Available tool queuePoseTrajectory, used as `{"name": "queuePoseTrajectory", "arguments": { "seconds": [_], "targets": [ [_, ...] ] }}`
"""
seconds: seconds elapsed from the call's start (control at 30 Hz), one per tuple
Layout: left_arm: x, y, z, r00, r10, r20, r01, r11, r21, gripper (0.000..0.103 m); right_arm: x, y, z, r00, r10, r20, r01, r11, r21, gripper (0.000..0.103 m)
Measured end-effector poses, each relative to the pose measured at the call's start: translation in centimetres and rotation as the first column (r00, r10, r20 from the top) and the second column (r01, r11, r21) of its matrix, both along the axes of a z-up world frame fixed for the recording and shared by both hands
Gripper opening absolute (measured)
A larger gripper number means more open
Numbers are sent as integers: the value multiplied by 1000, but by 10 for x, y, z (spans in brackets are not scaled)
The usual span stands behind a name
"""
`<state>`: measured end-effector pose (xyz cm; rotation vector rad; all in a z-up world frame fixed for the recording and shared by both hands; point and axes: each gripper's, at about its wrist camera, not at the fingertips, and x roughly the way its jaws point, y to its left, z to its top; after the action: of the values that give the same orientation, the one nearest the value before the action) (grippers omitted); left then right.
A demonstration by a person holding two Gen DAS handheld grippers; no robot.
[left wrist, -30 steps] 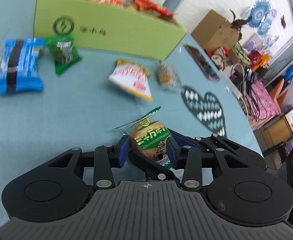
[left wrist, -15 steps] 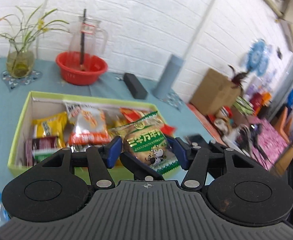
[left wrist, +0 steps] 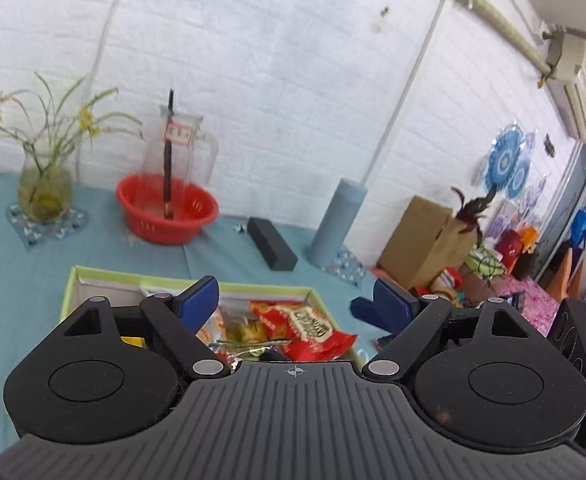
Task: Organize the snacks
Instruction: 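Move the left gripper to the white-and-yellow chip bag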
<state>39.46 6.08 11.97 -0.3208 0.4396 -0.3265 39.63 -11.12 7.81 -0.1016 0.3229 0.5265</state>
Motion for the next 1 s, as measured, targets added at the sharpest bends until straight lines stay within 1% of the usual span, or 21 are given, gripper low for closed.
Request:
{"name": "queuePoseTrajectory", "arguments": {
  "seconds": [0.07, 0.1, 0.2, 0.27, 0.33, 0.4, 0.47, 0.5, 0.53, 0.6, 0.63, 0.7, 0.8, 0.87, 0.93, 0.97, 1.0],
  "targets": [
    [-15, 2, 4, 1000, -19, 13, 19, 1000, 1, 76, -13, -5, 6, 1000, 1, 15, -1, 1000, -8, 93],
    [-21, 2, 3, 1000, -28, 4, 28, 999, 16, 76, -21, -7, 6, 1000, 3, 17, -3, 1000, -13, 93],
    [-36, -2, -7, 997, -59, -45, 62, 995, 76, 76, -39, -11, -2, 999, 24, -21, -26, 998, -63, 93],
    [-42, -5, -24, 991, -79, -104, 88, 992, 86, 76, -53, -10, -11, 998, 18, -62, -23, 996, -81, 93],
    [-42, -10, -48, 978, -95, -187, 115, 989, 97, 75, -67, -10, -29, 993, 24, -116, -33, 997, -75, 93],
    [-41, -16, -72, 960, -84, -266, 120, 985, 124, 72, -77, -7, -53, 983, 35, -181, -48, 997, -67, 93],
    [-39, -22, -92, 944, -87, -319, 137, 981, 138, 72, -86, -2, -76, 966, 51, -253, -66, 997, -51, 93],
    [-37, -25, -101, 933, -86, -350, 144, 979, 144, 69, -86, 1, -83, 958, 57, -280, -72, 997, -41, 93],
    [-35, -28, -107, 925, -88, -370, 151, 978, 146, 68, -88, 4, -93, 953, 60, -298, -75, 996, -38, 93],
    [-32, -34, -117, 918, -96, -384, 167, 973, 156, 68, -85, 10, -103, 948, 48, -315, -69, 996, -58, 93],
    [-30, -36, -120, 916, -81, -393, 160, 972, 173, 68, -84, 12, -106, 947, 34, -320, -59, 996, -70, 93],
    [-29, -39, -124, 919, -67, -390, 155, 968, 199, 68, -81, 12, -109, 942, 33, -335, -58, 996, -63, 93],
    [-27, -39, -131, 910, -66, -409, 156, 969, 191, 68, -78, 13, -114, 935, 34, -352, -59, 996, -61, 93],
    [-25, -39, -134, 902, -79, -424, 169, 969, 179, 65, -75, 14, -117, 928, 46, -369, -74, 995, -61, 93],
    [-23, -39, -138, 896, -80, -436, 174, 968, 179, 60, -76, 15, -117, 932, 49, -359, -80, 994, -72, 93],
    [-23, -39, -139, 894, -81, -441, 177, 968, 180, 59, -76, 15, -118, 934, 49, -355, -82, 994, -77, 93],
    [-23, -38, -140, 896, -82, -436, 177, 968, 180, 59, -75, 14, -118, 935, 51, -351, -83, 993, -79, 93]
  ]
}}
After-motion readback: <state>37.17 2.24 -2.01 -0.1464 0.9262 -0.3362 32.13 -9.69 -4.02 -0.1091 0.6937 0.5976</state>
